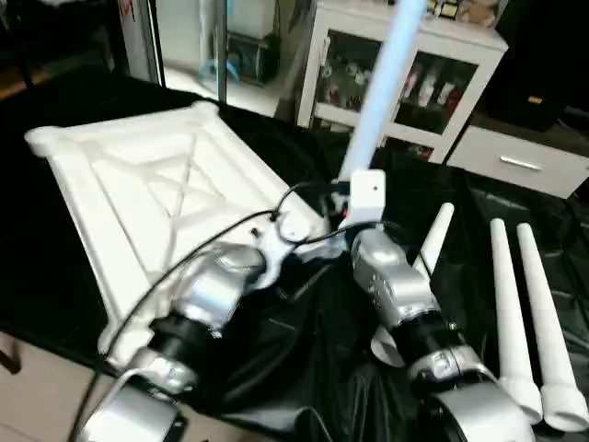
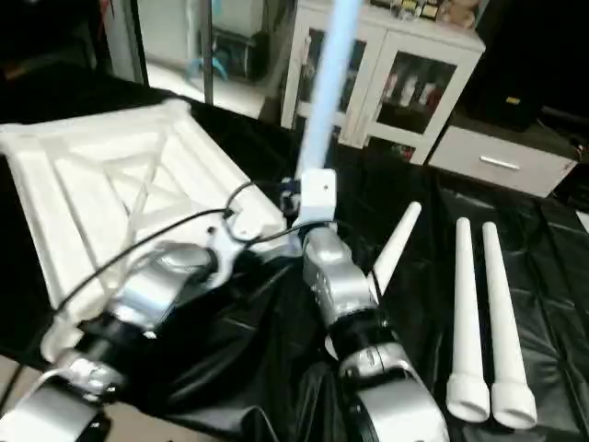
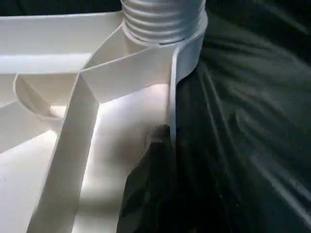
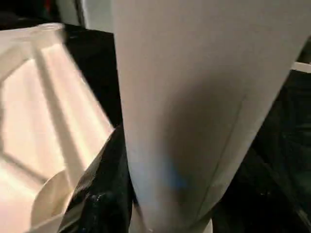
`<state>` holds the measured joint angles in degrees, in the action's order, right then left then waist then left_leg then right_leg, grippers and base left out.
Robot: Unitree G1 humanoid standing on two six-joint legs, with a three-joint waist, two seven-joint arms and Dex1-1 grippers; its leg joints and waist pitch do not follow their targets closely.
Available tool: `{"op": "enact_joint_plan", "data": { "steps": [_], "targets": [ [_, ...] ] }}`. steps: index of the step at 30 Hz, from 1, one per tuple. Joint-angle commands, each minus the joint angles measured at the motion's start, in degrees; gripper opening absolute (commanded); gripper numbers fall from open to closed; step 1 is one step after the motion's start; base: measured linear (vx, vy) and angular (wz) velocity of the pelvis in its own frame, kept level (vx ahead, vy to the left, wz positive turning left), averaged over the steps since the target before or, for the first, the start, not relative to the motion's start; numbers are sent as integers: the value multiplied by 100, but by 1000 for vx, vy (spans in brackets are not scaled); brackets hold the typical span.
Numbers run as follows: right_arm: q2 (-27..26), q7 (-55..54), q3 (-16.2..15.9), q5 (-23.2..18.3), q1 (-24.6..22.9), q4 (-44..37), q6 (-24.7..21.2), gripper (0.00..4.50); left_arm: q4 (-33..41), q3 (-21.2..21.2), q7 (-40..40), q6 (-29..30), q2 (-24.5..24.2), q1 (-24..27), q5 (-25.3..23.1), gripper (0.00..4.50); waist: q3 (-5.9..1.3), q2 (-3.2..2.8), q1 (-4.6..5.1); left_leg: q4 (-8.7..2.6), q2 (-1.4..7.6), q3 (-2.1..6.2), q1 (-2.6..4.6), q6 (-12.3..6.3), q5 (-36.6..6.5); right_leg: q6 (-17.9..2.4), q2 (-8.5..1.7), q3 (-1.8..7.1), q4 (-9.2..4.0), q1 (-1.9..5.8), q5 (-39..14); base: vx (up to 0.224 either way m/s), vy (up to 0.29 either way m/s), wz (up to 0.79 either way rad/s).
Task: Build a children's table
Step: Pick table leg
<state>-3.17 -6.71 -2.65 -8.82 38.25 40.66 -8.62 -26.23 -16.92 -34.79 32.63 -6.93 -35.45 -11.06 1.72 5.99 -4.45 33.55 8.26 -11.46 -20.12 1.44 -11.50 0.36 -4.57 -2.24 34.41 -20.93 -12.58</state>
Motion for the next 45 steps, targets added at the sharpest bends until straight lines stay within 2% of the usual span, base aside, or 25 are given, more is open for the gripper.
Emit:
{"op": "enact_joint_plan", "data": {
  "steps": [1,3,5,6,10,14,15,17,18,19,20,21,22,23,24,27,28,31,34,39,41,42,43,44,45],
  "targets": [
    [5,-267,29,161,-432,1021,-423,183,298,273,319,-130,94,-300,47,0,-171,-94,40,-579,524,286,129,459,-1920,-720,-490,274,-413,-46,-887,0,0,0],
    [-82,-263,111,143,-298,1211,-235,183,290,241,335,-88,54,-297,29,0,-181,-69,39,-570,526,293,117,472,-2022,-702,-522,287,-444,-50,-1203,0,0,0],
    [-133,-224,147,149,-207,1353,-103,183,262,242,372,-80,27,-293,31,0,-191,-63,27,-572,530,290,99,430,-1877,-692,-518,289,-442,-31,-1167,0,0,0],
    [-161,-168,178,125,-173,1399,-29,183,257,238,365,-68,12,-289,30,0,-186,-82,34,-580,536,290,98,432,-1841,-710,-510,286,-439,-41,-1121,0,0,0],
    [-266,149,271,-18,-81,1413,224,183,236,217,327,-55,-46,-290,42,0,-167,-105,65,-603,548,305,129,538,-2257,-698,-491,281,-482,-90,-1488,0,0,0],
    [-281,441,228,5,21,1389,429,183,220,218,306,-58,-75,-311,51,0,-165,-113,108,-624,548,319,117,574,-2383,-704,-479,271,-484,-87,-1481,0,0,0],
    [-289,493,245,13,55,1418,486,239,220,216,302,-62,-84,-314,56,0,-165,-113,121,-618,549,318,115,569,-2413,-719,-492,276,-486,-93,-1500,0,0,0],
    [-287,536,248,8,65,1392,519,253,217,213,288,-63,-89,-315,62,0,-166,-109,129,-614,546,318,97,536,-2351,-743,-497,282,-489,-82,-1498,0,0,0],
    [-282,646,255,-4,85,1347,557,253,218,214,276,-68,-102,-315,67,0,-184,-118,128,-603,546,311,84,503,-2239,-796,-503,289,-480,-71,-1358,0,0,0],
    [-270,733,247,-4,96,1302,568,279,221,213,257,-68,-110,-314,76,0,-251,-111,86,-569,561,294,60,432,-1653,-875,-511,271,-385,6,-631,0,0,0],
    [-263,789,243,-9,101,1260,573,279,223,213,249,-70,-117,-313,78,0,-275,-86,95,-538,554,276,49,344,-1296,-926,-492,258,-332,29,-179,0,0,0],
    [-244,888,233,2,112,1190,591,287,227,206,236,-78,-138,-312,78,0,-254,-111,93,-507,533,242,18,152,-781,-1049,-465,254,-279,39,481,0,0,0],
    [-211,960,197,33,117,1107,614,294,227,194,209,-88,-157,-310,81,0,-236,-118,95,-499,534,220,14,29,-658,-1141,-464,247,-275,42,665,0,0,0],
    [-200,1003,190,35,118,1073,624,312,226,192,200,-89,-163,-310,84,0,-236,-118,95,-499,534,220,14,29,-658,-1141,-464,247,-275,42,665,0,0,0],
    [-170,1122,171,37,123,980,650,323,225,186,176,-93,-178,-308,93,0,-229,-102,90,-491,547,213,24,-51,-716,-1239,-486,249,-283,57,514,0,0,0],
    [-108,1379,249,-99,116,689,513,338,240,167,132,-109,-219,-304,112,0,-200,-142,80,-513,570,221,39,-23,-919,-1283,-498,259,-320,48,57,0,0,0],
    [-39,1603,227,-144,73,465,431,346,245,148,92,-111,-246,-303,134,0,-198,-135,84,-512,570,221,39,-6,-933,-1281,-489,258,-319,53,15,0,0,0],
    [51,1934,146,-206,-35,116,307,346,258,129,52,-106,-277,-300,161,0,-200,-144,70,-492,564,215,35,-53,-732,-1305,-489,258,-302,70,202,0,0,0],
    [206,2417,-15,-251,-259,-439,41,346,280,89,-32,-106,-334,-284,181,0,-200,-138,60,-462,557,205,25,-218,-451,-1409,-493,256,-273,94,491,0,0,0],
    [612,2891,-250,-289,-674,-1367,-433,346,341,21,-246,-169,-483,-212,213,0,-190,-143,41,-464,569,215,35,-237,-502,-1420,-497,250,-290,98,270,0,0,0],
    [1101,3258,-389,-297,-1029,-2085,-779,346,443,-48,-541,-312,-698,-89,248,0,-188,-149,28,-461,576,221,41,-231,-465,-1394,-493,249,-287,103,289,0,0,0],
    [1101,3258,-389,-297,-1029,-2085,-779,346,443,-48,-541,-312,-698,-89,248,0,-185,-151,17,-460,575,223,45,-242,-462,-1393,-495,248,-293,104,295,0,0,0],
    [1695,3806,-445,-345,-1354,-2706,-935,346,601,-135,-991,-572,-1021,111,313,0,-185,-181,10,-457,566,218,49,-240,-449,-1422,-496,252,-291,97,303,0,0,0],
    [1913,4033,-452,-354,-1479,-2962,-1012,346,656,-172,-1178,-712,-1155,189,350,0,-174,-196,-44,-453,580,224,48,-246,-437,-1361,-481,255,-281,115,395,0,0,0],
    [2093,4259,-435,-448,-1576,-3168,-1132,346,701,-188,-1293,-717,-1267,252,369,0,-174,-196,-44,-453,580,224,48,-246,-437,-1361,-481,255,-281,115,395,0,0,0]
  ]
}}
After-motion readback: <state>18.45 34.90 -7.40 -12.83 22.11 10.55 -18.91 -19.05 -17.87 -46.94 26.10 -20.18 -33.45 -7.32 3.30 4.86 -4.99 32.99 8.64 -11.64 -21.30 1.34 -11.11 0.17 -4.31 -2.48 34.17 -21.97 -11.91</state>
